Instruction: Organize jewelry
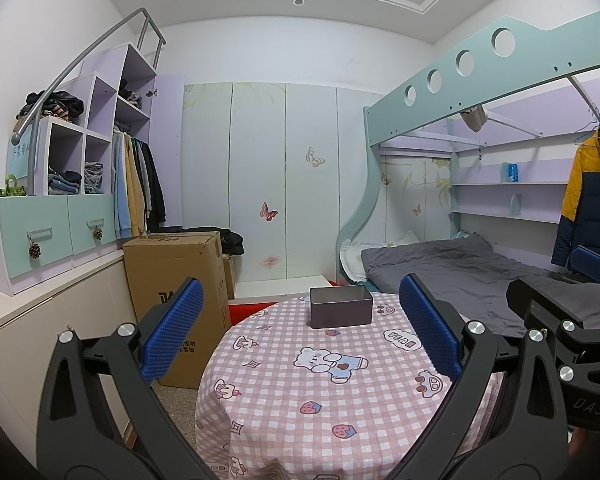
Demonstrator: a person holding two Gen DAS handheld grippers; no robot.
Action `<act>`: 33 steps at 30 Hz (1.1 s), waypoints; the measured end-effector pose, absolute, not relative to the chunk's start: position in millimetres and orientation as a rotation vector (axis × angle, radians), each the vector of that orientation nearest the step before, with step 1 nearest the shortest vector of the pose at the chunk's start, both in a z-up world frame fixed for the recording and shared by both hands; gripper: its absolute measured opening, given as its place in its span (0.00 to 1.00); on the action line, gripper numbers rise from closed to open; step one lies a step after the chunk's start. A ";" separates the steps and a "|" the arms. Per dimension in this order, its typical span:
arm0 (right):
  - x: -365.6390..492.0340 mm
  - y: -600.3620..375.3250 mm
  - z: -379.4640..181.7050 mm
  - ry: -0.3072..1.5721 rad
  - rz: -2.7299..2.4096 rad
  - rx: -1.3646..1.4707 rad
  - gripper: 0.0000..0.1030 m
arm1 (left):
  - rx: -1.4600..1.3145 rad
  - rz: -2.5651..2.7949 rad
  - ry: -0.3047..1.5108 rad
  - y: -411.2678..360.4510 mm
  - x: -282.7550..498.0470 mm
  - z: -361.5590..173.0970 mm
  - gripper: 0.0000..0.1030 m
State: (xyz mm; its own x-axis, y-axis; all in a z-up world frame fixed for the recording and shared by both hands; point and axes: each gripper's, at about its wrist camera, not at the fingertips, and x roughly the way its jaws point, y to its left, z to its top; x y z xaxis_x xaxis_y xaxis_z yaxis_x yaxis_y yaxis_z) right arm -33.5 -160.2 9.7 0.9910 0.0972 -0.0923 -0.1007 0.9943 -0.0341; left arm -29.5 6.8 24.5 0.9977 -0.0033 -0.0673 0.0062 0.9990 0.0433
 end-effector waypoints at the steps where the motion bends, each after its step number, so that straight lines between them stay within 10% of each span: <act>1: -33.8 -160.5 9.0 0.091 0.099 -0.039 0.92 | 0.043 -0.005 0.066 6.7 -29.8 24.5 0.94; 33: -32.5 -157.4 1.4 0.109 0.087 -0.033 0.92 | 0.053 0.008 0.071 10.5 -31.6 24.5 0.94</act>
State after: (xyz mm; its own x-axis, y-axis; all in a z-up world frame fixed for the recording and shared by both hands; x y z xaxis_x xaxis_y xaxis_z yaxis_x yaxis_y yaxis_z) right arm -32.5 -157.4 1.4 0.9902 0.0854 -0.1102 -0.0889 0.9957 -0.0277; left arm -31.6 10.5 24.5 0.9974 0.0094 -0.0709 -0.0057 0.9986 0.0535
